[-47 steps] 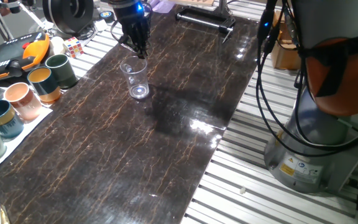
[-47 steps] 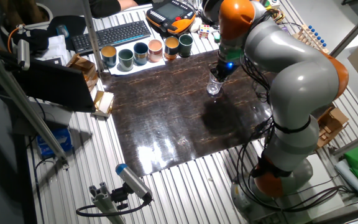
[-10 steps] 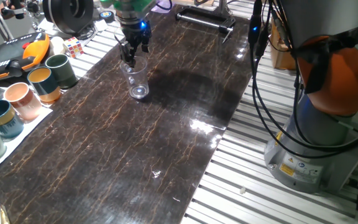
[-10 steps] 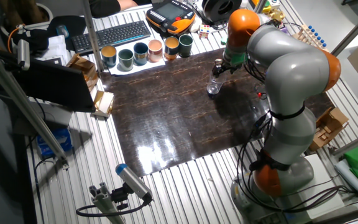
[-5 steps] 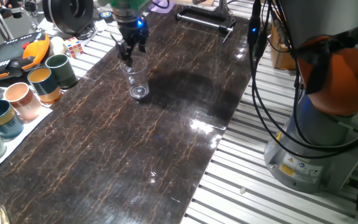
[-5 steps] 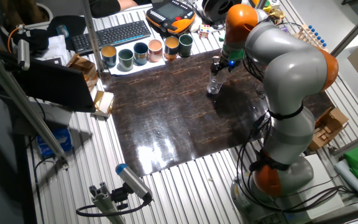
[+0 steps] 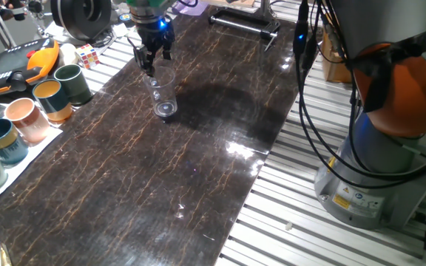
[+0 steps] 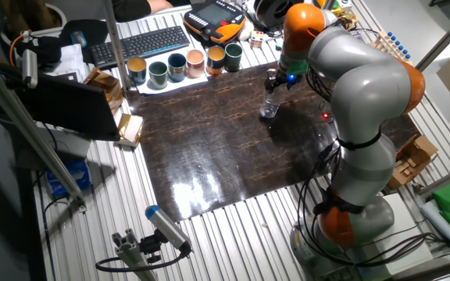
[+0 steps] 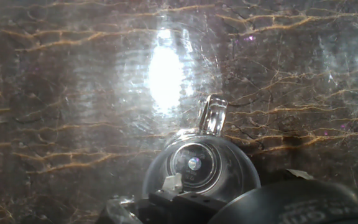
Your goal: Pick up the cup
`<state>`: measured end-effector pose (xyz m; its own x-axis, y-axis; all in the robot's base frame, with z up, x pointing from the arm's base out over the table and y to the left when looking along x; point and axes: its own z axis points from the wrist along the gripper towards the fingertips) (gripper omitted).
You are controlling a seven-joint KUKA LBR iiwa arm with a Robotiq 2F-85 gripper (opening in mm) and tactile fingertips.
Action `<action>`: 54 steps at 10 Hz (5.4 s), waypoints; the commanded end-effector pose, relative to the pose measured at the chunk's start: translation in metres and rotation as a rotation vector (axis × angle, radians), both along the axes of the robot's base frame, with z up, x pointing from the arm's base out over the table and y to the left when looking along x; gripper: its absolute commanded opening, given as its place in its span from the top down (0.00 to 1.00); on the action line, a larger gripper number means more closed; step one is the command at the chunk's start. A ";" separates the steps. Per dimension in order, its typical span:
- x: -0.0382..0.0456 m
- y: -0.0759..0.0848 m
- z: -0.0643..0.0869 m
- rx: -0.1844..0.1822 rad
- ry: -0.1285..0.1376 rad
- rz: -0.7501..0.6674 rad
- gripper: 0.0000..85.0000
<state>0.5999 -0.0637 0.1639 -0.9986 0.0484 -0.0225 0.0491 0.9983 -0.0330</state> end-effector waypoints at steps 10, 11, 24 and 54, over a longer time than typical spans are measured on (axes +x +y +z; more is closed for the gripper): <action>0.0050 -0.006 0.000 -0.001 0.105 -0.116 0.07; 0.0082 -0.010 -0.008 0.006 0.097 -0.113 0.08; -0.0119 -0.013 -0.049 0.026 0.051 -0.080 0.60; -0.0459 0.001 0.004 0.057 0.057 0.016 0.99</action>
